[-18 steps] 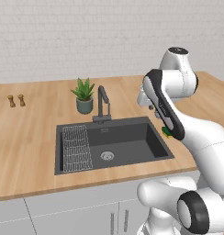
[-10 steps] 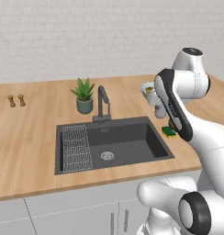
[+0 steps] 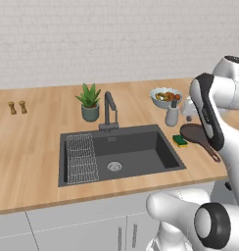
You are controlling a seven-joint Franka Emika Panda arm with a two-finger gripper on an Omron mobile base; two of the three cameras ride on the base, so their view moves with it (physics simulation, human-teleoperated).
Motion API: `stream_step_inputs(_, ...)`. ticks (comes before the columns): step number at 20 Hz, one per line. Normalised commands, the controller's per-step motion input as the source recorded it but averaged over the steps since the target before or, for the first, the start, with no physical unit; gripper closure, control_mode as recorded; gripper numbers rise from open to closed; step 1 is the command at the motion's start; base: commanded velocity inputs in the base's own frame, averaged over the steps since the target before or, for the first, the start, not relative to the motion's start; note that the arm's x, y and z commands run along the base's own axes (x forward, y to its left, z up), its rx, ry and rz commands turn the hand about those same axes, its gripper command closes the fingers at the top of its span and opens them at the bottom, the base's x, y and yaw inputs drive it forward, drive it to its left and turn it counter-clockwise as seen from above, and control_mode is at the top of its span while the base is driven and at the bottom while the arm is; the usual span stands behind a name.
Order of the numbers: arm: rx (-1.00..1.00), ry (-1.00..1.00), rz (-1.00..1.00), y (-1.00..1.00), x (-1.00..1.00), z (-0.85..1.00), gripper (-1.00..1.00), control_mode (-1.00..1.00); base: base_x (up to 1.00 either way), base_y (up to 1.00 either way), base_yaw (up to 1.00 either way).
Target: Pick the pan and sponge and place them into the sink. Then turn on the water.
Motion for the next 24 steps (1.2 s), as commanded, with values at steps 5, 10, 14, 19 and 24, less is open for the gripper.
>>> stream_step_inputs(5, 0.00, 0.12, -0.05, -0.64, 0.00, -0.28, -1.00, -1.00, 0.00, 0.00, 0.00)
stream_step_inputs(10, 0.00, 0.05, -0.01, -0.74, 0.00, -0.45, -1.00, -1.00, 0.00, 0.00, 0.00)
stream_step_inputs(14, 0.00, 0.06, 0.00, -0.61, 0.00, -0.50, -1.00, -1.00, 0.00, 0.00, 0.00)
stream_step_inputs(19, 0.00, 0.00, 0.00, -0.38, 0.09, -0.51, -1.00, -1.00, 0.00, 0.00, 0.00)
stream_step_inputs(24, 0.00, 0.00, 0.00, -0.32, 0.20, -0.51, -1.00, -1.00, 0.00, 0.00, 0.00)
